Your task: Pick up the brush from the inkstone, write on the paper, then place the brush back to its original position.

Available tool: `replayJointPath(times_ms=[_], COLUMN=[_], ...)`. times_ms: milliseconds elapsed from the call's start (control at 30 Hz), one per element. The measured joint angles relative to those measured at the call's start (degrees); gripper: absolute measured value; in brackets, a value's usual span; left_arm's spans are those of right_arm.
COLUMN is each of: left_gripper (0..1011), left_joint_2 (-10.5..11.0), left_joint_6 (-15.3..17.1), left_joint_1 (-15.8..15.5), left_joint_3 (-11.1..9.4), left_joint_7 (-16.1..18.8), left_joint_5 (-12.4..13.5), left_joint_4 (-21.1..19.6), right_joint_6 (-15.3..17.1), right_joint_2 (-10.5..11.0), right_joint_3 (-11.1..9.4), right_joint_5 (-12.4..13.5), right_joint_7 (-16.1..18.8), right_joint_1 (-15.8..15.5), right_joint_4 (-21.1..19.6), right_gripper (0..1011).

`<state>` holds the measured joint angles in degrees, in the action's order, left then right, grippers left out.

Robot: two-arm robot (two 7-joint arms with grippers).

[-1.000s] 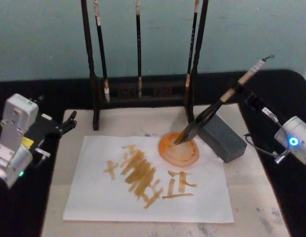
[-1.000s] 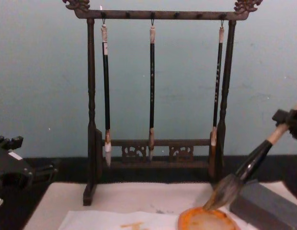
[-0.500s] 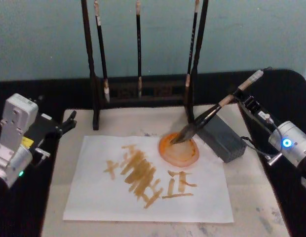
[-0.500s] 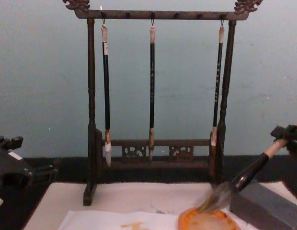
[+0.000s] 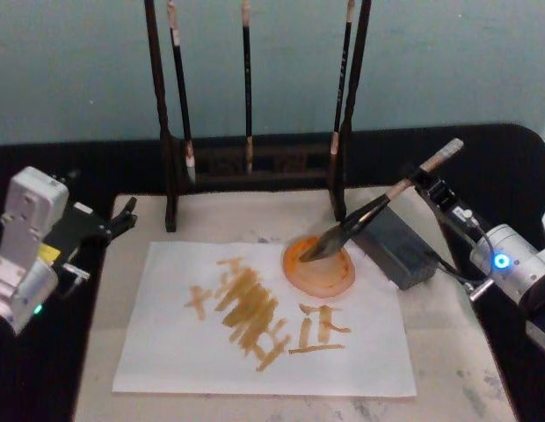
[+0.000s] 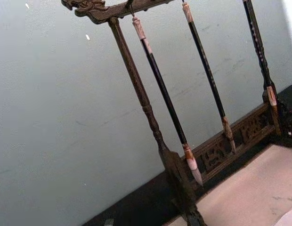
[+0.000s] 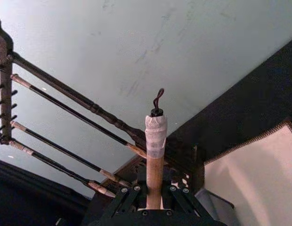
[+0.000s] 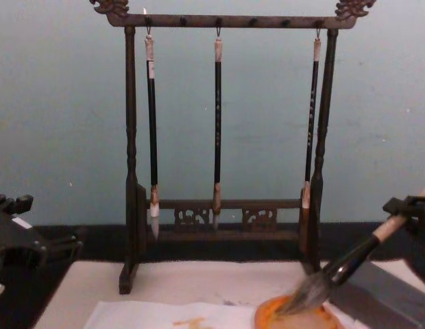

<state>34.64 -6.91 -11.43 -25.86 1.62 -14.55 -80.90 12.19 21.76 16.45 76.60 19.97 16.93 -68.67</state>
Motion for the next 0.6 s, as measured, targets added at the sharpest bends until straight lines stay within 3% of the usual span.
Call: replayJointPath(times_ms=[600], left_gripper=[1010], left_joint_2=[0.0], left_joint_6=[0.0], left_joint_1=[0.0], left_joint_3=[0.0], left_joint_7=[0.0], left_joint_5=[0.0], left_joint_4=[0.0], right_joint_6=[-1.2], right_joint_2=[0.4], right_joint_3=[2.3], right_joint_5=[1.9], right_joint_7=[-0.4], right_joint_1=[0.8], right_joint_4=[2.1], right_gripper=[177])
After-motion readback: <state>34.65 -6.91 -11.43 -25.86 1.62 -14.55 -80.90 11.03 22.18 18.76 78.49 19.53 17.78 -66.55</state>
